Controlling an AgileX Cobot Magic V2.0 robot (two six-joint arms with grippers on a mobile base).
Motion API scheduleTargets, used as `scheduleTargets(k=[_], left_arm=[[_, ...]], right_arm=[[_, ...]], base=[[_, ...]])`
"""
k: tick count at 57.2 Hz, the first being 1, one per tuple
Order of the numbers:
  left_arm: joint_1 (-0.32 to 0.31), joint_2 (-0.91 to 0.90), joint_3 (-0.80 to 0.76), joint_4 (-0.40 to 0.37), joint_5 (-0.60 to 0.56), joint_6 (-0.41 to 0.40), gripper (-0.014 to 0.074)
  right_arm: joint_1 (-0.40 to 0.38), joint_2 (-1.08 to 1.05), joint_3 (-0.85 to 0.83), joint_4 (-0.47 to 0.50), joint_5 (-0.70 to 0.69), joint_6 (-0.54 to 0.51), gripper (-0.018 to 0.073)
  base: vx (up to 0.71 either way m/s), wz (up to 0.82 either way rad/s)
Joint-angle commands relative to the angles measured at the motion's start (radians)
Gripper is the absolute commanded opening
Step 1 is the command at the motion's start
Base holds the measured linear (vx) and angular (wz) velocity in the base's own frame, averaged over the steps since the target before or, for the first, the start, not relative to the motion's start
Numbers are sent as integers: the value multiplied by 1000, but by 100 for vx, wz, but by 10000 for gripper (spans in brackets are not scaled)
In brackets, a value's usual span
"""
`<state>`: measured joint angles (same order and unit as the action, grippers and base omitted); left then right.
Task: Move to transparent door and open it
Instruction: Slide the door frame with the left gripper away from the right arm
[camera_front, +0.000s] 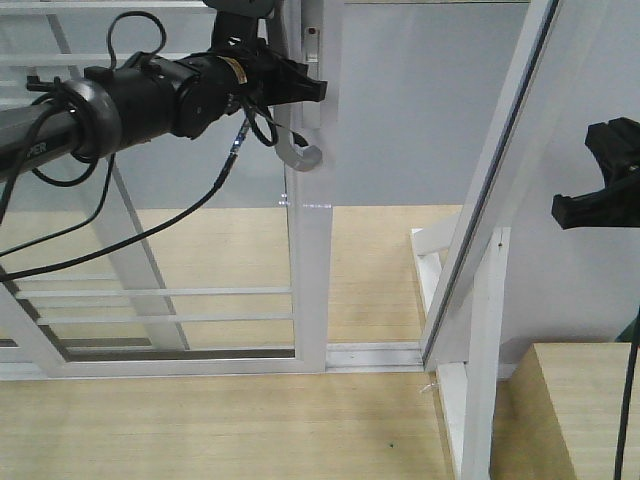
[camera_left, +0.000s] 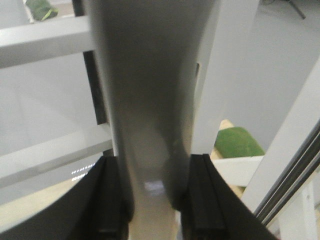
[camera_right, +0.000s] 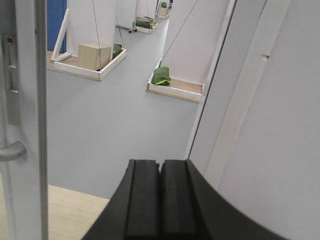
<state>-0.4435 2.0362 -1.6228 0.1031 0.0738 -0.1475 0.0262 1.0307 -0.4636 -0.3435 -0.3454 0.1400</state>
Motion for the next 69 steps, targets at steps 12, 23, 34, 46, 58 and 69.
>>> scheduleTargets(k=[12,23,34,46,58,69], left_arm=[[84,-136,-39,7,-29,12,-3],[125,-169,-39,13,17,12,-3],[157,-203,-39,94,62,11,-3],[198,-226,-39,109,99,8,-3],[253,-246,-39,109,128,10,-3],[306,-260,-39,109,138,10,-3]], right_arm=[[-7,-18,-26,7,-78,-6,-6],[-7,-18,-26,7,-78,-6,-6],[-7,-18,-26,7,-78,-6,-6],[-7,-18,-26,7,-86,-6,-6],[-7,-18,-26,7,-86,-6,-6],[-7,-18,-26,7,-86,-6,-6]], base=[[0,0],[0,0],[0,0],[0,0],[0,0],[0,0]])
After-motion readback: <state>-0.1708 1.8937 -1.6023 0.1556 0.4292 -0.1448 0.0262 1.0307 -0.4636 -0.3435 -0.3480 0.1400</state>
